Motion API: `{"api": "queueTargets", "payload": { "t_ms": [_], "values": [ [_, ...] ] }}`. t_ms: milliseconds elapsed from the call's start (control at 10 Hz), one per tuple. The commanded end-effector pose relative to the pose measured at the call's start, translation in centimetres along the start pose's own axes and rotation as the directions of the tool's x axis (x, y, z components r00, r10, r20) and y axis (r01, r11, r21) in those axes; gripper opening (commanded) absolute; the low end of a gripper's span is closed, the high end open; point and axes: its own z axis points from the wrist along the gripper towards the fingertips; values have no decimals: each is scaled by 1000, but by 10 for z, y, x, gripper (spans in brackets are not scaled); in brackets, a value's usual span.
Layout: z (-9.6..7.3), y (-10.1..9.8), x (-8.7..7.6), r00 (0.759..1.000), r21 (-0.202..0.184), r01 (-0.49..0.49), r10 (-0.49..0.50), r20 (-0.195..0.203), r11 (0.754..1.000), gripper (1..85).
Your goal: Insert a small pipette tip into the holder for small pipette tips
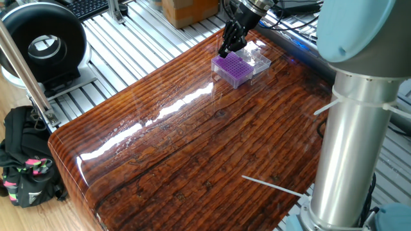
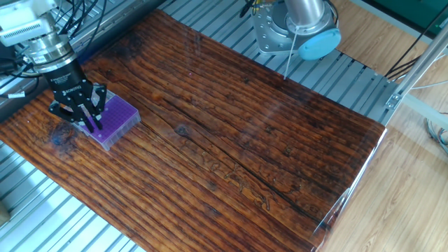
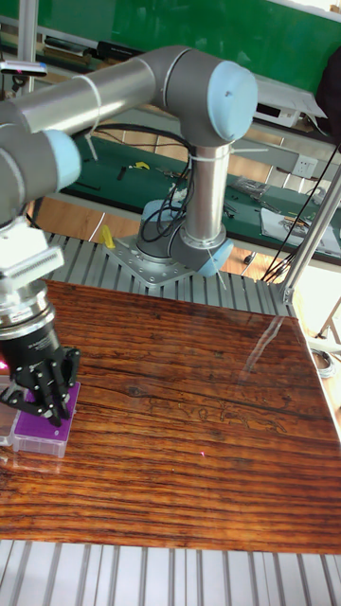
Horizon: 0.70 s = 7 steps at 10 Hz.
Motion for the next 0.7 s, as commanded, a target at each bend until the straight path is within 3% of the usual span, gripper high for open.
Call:
{"api": "queueTargets", "payload": {
  "t_ms": [0, 100, 200, 300, 400, 500, 600],
  "values": [
    [-11, 13, -22, 975, 97, -205, 212, -65, 974, 137],
    [-9, 22, -23, 948, 101, -306, 313, -62, 947, 113],
    [-4, 35, -28, 904, 65, -421, 424, -47, 905, 83],
    [-5, 31, -18, 883, 99, -457, 465, -68, 884, 50],
    [-5, 21, -13, 878, 136, -461, 473, -73, 877, 20],
    [-6, 19, -13, 867, 138, -481, 493, -71, 866, 10],
    [-9, 10, -1, 863, 184, -475, 497, -95, 860, 10]
  ]
}}
